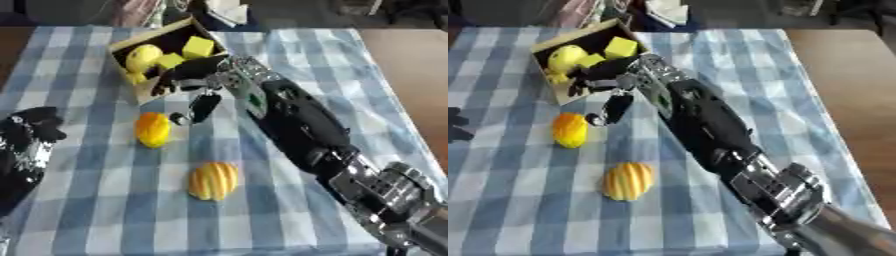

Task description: Pick up objects on the table and place them in the box.

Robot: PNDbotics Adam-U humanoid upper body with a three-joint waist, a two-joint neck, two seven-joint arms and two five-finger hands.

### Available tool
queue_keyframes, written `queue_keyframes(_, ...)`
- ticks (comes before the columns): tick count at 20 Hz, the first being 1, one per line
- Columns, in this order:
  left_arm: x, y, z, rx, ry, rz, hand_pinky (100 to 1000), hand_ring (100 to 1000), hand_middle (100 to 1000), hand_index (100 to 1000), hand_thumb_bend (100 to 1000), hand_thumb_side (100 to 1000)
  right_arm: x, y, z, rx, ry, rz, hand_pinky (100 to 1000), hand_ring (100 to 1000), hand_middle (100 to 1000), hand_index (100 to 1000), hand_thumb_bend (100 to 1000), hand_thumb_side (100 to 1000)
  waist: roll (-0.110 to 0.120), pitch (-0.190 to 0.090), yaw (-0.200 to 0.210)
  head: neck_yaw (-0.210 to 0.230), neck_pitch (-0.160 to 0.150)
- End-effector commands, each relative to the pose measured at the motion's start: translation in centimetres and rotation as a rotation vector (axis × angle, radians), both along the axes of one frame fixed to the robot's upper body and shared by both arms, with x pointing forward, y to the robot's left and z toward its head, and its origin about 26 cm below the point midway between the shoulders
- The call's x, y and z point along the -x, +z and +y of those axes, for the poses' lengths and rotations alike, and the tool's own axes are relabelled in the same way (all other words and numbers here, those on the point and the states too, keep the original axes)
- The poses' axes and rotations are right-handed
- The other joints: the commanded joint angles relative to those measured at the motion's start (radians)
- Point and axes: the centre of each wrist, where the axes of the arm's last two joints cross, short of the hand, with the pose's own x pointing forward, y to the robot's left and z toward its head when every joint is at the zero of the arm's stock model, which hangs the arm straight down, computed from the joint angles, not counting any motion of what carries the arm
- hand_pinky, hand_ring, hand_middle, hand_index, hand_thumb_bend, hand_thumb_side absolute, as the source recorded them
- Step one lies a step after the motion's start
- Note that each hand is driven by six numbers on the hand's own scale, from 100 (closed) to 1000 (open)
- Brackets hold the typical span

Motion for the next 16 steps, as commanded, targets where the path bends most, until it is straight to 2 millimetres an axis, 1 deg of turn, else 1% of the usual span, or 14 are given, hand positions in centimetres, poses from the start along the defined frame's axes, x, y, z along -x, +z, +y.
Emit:
queue_keyframes(1, 0.0, 0.8, 0.1, 0.0, 0.006, -0.033, 717, 586, 622, 773, 206, 680, 0.1, 0.6, 0.9, 0.001, 0.023, -0.023, 841, 808, 865, 947, 166, 462, 0.01, -0.01, 0.001, -0.004, 0.005)
queue_keyframes(7, 0.0, 0.9, 0.0, 0.003, 0.008, -0.036, 717, 586, 620, 773, 209, 678, 0.4, -0.5, 1.8, 0.027, 0.038, -0.029, 843, 813, 871, 951, 163, 446, 0.01, -0.008, 0.003, -0.005, 0.005)
queue_keyframes(12, 0.0, 0.9, 0.0, 0.004, 0.009, -0.035, 717, 585, 619, 773, 210, 678, 0.4, -1.7, 1.5, 0.062, 0.007, -0.044, 841, 815, 866, 944, 152, 412, 0.01, -0.007, 0.003, -0.006, 0.005)
queue_keyframes(16, 0.0, 0.9, 0.0, 0.003, 0.009, -0.035, 716, 584, 619, 773, 212, 678, 0.2, -2.7, 1.2, 0.075, -0.013, -0.048, 838, 807, 835, 912, 144, 387, 0.01, -0.006, 0.002, -0.007, 0.005)
